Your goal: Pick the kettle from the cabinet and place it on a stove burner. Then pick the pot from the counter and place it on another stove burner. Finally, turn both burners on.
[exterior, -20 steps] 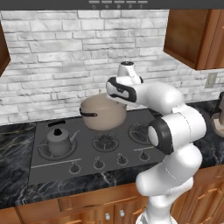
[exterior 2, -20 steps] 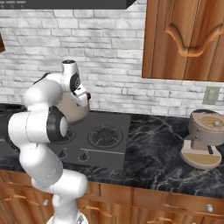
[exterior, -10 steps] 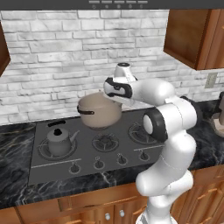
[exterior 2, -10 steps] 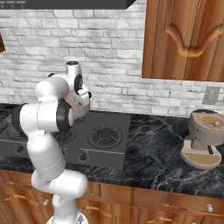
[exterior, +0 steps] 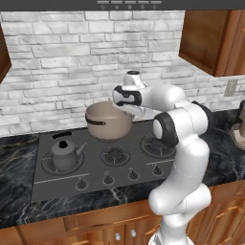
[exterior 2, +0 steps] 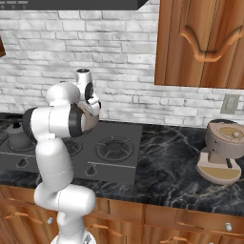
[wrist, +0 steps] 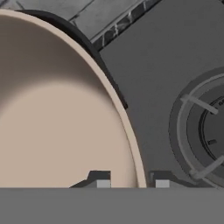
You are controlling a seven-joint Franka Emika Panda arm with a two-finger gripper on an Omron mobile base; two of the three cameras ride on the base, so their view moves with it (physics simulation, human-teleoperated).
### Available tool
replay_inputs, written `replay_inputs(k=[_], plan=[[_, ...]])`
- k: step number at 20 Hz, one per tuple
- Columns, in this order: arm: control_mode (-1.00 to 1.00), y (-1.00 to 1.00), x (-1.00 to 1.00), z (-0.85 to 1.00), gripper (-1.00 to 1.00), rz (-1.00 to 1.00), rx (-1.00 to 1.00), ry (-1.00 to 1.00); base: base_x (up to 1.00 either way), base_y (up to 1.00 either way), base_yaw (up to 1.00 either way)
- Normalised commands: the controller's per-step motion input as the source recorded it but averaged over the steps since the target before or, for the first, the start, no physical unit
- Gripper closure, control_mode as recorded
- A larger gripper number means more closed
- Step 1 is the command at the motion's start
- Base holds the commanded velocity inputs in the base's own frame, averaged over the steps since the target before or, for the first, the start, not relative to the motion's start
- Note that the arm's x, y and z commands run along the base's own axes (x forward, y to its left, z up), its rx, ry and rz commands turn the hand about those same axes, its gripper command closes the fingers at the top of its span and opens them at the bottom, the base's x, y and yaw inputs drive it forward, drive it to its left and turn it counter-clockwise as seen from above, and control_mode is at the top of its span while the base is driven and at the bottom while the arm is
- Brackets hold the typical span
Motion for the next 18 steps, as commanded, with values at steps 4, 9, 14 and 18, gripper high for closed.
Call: replay_inputs(k=[4, 9, 14, 18], plan=[[-1.0, 0.16, 0.23, -0.17, 1.0, 0.0, 0.0, 0.0, 0.0, 0.0, 0.0], [-1.0, 0.16, 0.19, -0.13, 1.0, 0.01, 0.0, 0.0, 0.0, 0.0, 0.0], [-1.0, 0.21, 0.27, -0.06, 1.0, 0.02, 0.0, 0.0, 0.0, 0.0, 0.0], [-1.0, 0.26, 0.28, -0.05, 1.0, 0.02, 0.0, 0.0, 0.0, 0.0, 0.0]])
